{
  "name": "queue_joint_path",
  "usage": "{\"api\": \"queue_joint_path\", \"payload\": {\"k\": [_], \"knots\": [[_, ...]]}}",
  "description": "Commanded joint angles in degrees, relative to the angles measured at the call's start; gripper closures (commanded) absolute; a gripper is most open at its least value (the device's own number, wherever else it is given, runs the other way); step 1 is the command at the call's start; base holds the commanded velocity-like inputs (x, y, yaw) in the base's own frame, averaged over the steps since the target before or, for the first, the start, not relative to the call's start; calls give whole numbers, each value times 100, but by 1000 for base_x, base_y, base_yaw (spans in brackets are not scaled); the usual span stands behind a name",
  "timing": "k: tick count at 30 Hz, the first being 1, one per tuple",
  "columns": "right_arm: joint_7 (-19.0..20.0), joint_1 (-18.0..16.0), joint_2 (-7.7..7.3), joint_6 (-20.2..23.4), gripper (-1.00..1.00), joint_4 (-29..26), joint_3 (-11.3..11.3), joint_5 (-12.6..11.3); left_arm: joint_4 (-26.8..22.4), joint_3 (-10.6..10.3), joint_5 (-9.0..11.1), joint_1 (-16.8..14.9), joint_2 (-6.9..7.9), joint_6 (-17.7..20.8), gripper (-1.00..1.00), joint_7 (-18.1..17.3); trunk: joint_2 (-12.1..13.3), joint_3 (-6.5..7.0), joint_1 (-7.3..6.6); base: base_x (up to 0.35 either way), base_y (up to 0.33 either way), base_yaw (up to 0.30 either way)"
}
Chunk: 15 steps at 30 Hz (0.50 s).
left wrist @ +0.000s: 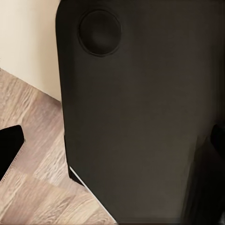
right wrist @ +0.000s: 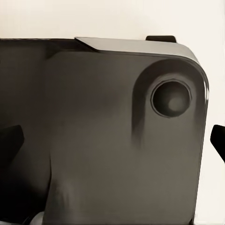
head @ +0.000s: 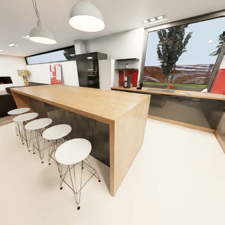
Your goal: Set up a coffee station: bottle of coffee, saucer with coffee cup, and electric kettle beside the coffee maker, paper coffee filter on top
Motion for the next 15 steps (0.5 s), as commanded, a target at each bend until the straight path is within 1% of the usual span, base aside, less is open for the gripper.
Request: {"api": "queue_joint_path", "payload": {"k": [1,15], "knots": [[2,-4,1,-13,-100,6,-4,0,-3,5,2,1,-1,2,-100,-2,39,14,-23,0,0,-266],[2,-4,0,-13,-100,12,-4,-1,-12,9,4,1,-1,7,-100,-2,601,266,-330,0,0,-266]]}}
